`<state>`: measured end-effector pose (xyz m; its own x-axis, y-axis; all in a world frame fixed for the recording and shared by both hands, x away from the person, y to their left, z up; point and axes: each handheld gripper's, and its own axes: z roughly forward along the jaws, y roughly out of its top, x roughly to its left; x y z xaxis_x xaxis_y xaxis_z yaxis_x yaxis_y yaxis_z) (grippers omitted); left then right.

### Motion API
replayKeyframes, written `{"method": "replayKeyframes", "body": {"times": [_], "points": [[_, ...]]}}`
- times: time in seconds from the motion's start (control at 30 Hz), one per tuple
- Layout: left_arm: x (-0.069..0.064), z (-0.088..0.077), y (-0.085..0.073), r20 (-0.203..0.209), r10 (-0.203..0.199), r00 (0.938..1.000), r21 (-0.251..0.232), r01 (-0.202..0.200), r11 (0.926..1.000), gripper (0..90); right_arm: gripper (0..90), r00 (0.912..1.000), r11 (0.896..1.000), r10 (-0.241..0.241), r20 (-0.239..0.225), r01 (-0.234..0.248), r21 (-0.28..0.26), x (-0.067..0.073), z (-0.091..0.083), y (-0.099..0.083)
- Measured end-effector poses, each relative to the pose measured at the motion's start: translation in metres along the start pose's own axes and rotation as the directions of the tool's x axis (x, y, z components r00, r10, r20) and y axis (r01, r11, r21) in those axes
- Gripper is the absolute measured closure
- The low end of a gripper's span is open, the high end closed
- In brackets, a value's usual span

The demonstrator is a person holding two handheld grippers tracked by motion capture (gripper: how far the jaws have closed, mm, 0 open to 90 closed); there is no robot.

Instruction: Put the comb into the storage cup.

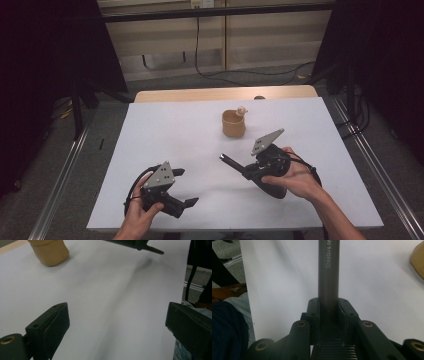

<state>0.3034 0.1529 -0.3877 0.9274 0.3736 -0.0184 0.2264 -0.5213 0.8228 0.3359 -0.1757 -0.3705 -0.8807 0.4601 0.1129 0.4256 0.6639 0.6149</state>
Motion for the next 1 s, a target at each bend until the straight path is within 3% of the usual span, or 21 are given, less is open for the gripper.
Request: {"method": "replayKeyframes", "body": {"times": [0.1,0.23,0.3,0.47,0.57,0.7,0.87,1.0], "points": [[0.005,0.005,0.005,0.041,0.01,0.9991,-0.002,-0.01,0.9999,5.1,73.0,0.9999,1.0,-0.011,-0.009,0.011,0.008,0.001,0.002,0.004],[0.007,0.01,0.011,0.038,0.021,0.999,-0.004,-0.021,0.9998,4.7,73.0,0.9996,0.999,-0.026,-0.013,0.026,0.04,0.005,0.008,0.007],[0.008,0.012,0.014,0.062,0.019,0.9979,0.01,-0.02,0.9998,5.0,73.0,0.9991,0.998,-0.034,-0.025,0.035,0.044,0.007,0.01,0.008],[0.01,0.018,0.018,0.013,0.042,0.9991,0.009,-0.042,0.9991,5.0,73.0,0.9975,0.996,-0.058,-0.041,0.061,0.061,0.01,0.014,0.011],[0.012,0.022,0.019,0.063,0.067,0.9958,0.011,-0.068,0.9977,4.9,73.0,0.9974,0.994,-0.063,-0.036,0.066,0.085,0.01,0.017,0.013],[0.01,0.03,0.024,0.105,0.09,0.9904,0.062,-0.097,0.9934,4.2,73.0,0.9967,0.99,-0.075,-0.031,0.078,0.116,0.004,0.023,0.015],[0.013,0.035,0.029,0.119,0.082,0.9895,0.105,-0.095,0.99,4.2,73.0,0.9932,0.983,-0.105,-0.051,0.111,0.149,0.005,0.025,0.021],[0.017,0.04,0.031,0.155,0.069,0.9855,0.138,-0.09,0.9863,7.6,73.0,0.9918,0.973,-0.112,-0.062,0.122,0.196,0.005,0.027,0.025]]}}
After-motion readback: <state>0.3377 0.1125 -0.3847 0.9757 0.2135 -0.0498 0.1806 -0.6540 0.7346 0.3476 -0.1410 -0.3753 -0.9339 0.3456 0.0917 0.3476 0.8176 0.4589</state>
